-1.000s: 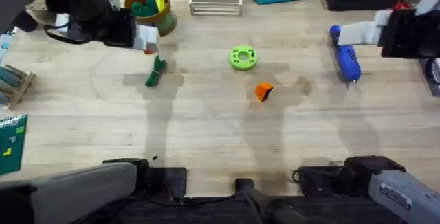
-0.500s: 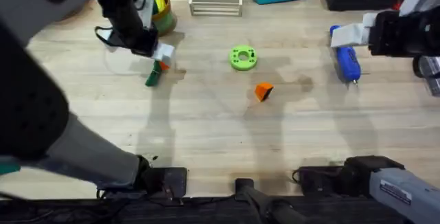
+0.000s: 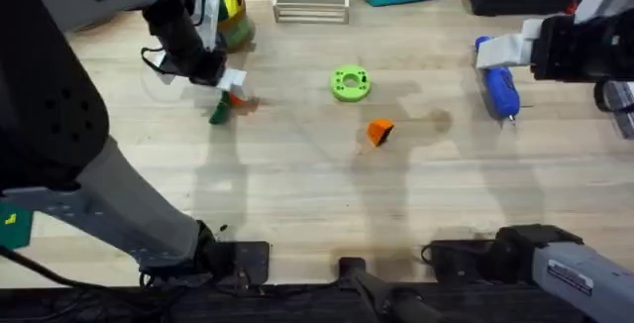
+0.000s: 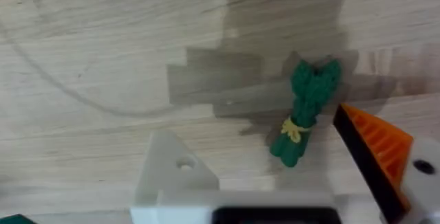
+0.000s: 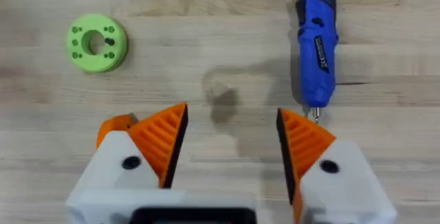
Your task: Pick up the gripper from the table and insert it into the empty holder that is missing its gripper. Then pick up a screw, insert it into the mounting hole, and use the screwdriver to tighten it. Finally, clean up the table by picking up the vegetable and placing it into the bucket.
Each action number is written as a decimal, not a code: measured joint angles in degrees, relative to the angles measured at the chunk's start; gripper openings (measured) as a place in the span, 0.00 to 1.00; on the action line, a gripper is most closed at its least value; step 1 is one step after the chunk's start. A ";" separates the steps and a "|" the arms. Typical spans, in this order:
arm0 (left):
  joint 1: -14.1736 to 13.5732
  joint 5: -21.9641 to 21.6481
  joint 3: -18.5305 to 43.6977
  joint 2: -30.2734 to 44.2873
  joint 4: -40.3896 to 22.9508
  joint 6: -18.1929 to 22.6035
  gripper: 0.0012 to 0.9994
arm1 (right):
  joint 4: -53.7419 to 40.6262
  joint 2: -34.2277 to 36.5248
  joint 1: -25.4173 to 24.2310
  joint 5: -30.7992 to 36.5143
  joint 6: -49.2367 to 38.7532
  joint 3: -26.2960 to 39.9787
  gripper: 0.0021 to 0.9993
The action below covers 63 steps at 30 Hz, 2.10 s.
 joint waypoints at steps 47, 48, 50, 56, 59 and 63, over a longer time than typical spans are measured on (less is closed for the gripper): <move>-4.31 7.45 4.76 -8.15 -8.02 -0.94 0.99 | 0.00 0.00 0.00 0.00 0.04 0.00 0.76; -5.01 7.47 5.61 -10.54 -8.04 -1.85 0.99 | 0.00 0.01 0.00 0.00 0.07 0.00 0.76; -6.33 7.49 7.12 -15.25 -8.06 -4.01 0.99 | 0.00 0.00 0.00 0.00 0.15 0.00 0.76; -8.22 7.72 10.29 -28.53 -8.26 -10.85 0.99 | 0.00 0.00 0.00 0.00 0.15 0.00 0.76; -8.22 7.73 11.15 -34.92 -8.45 -13.65 0.99 | 0.00 0.01 0.00 0.00 0.15 0.00 0.76; -8.22 8.13 11.44 -42.55 -8.68 -15.52 0.99 | -0.01 0.00 0.00 0.00 0.15 0.00 0.76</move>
